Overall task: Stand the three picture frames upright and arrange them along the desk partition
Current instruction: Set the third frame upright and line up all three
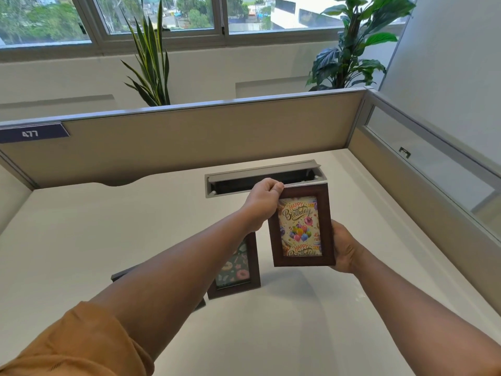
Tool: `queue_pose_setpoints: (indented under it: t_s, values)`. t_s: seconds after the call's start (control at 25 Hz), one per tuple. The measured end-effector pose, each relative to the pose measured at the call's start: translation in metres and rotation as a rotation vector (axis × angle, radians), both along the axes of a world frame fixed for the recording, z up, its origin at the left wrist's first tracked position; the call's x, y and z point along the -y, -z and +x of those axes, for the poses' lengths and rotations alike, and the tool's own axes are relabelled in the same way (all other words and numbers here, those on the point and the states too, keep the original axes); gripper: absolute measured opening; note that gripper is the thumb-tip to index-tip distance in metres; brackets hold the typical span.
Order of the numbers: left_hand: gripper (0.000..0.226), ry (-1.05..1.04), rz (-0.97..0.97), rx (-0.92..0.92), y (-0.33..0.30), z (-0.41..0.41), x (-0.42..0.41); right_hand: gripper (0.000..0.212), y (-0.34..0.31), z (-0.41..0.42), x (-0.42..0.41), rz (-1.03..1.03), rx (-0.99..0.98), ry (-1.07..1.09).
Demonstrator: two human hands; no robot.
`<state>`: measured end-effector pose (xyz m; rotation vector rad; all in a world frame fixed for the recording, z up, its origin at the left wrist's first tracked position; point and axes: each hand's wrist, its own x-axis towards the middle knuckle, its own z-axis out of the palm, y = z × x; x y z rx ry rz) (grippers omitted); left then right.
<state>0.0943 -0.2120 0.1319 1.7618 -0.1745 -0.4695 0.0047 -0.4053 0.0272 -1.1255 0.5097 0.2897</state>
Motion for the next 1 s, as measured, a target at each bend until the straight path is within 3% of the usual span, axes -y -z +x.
queue_pose_setpoints:
  t_s: [0.12,0.32,0.52,1.0]
  values:
    - [0.017,0.109,0.085,0.051,0.003,-0.007,-0.005,0.05,0.005,0.001,-0.004,-0.031,0.015,-0.007]
    - [0.01,0.3,0.335,0.295,0.01,-0.013,-0.011,0.053,0.013,0.004,-0.008,-0.075,0.021,0.036]
    - [0.019,0.479,0.616,0.548,0.017,-0.01,-0.02,0.048,0.024,0.002,-0.012,-0.14,-0.005,0.1]
    - [0.019,0.563,0.745,0.56,0.025,-0.013,-0.017,0.048,0.038,-0.009,-0.019,-0.158,-0.022,0.113]
